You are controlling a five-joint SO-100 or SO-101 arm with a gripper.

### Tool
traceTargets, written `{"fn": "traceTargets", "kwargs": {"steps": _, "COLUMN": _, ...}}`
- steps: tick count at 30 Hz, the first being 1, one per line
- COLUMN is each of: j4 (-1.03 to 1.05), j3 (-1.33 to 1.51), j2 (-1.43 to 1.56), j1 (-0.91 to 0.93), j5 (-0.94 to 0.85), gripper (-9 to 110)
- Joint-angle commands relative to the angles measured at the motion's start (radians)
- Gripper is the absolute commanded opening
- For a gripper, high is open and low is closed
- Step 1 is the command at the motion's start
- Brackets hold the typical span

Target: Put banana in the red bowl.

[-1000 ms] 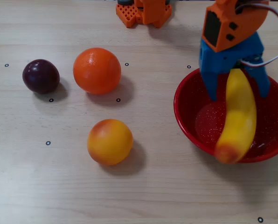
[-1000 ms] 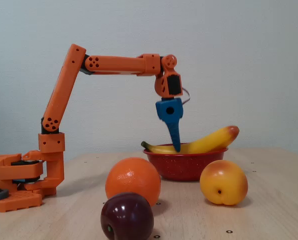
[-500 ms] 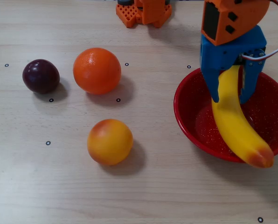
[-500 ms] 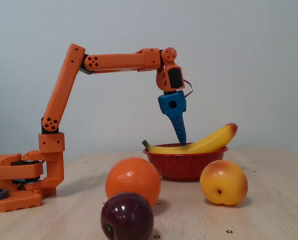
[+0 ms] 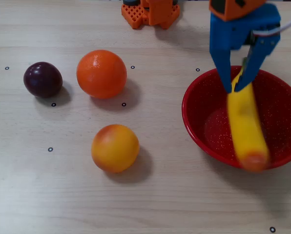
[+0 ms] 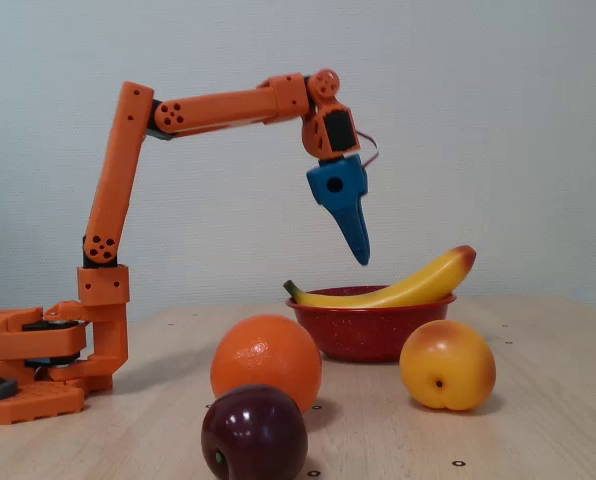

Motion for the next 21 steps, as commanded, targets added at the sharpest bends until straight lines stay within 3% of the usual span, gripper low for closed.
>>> {"fn": "traceTargets", "kwargs": {"steps": 1, "j4": 0.023, "j3": -0.077, "j2": 0.152, "j1": 0.023, "j5": 0.063, "gripper": 0}}
{"fn": "traceTargets", "kwargs": {"steps": 10, "j4": 0.02, "j3": 0.029, "j2": 0.322, "j1": 0.071, "j5": 0.29, "gripper": 0}}
{"fn": "traceTargets", "kwargs": {"steps": 21, "j4": -0.16, "j3": 0.328, "j2": 0.591, "j1": 0.183, "j5": 0.486, "gripper": 0}}
